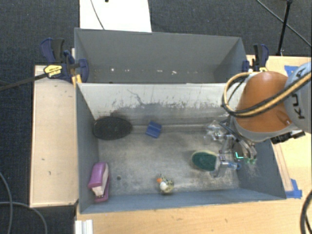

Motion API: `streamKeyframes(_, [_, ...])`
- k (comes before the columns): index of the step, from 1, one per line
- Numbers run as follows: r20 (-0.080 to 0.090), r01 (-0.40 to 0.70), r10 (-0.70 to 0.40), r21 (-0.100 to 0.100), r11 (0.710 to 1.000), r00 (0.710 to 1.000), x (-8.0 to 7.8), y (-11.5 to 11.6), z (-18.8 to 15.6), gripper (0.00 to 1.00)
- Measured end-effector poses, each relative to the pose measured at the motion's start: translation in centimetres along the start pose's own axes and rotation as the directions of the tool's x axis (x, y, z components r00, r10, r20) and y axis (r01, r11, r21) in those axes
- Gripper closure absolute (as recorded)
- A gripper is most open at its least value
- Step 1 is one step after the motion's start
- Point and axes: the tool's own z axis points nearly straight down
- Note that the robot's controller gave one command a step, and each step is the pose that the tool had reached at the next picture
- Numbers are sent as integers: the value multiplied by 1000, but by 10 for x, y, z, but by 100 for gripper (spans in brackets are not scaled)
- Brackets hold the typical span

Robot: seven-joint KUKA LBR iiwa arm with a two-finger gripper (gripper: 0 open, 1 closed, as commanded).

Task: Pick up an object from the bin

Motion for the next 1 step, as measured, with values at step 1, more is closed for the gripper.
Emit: streamKeyframes(1, [0, -47, 47, 0, 999, 999, -2, -21, 73, 0])
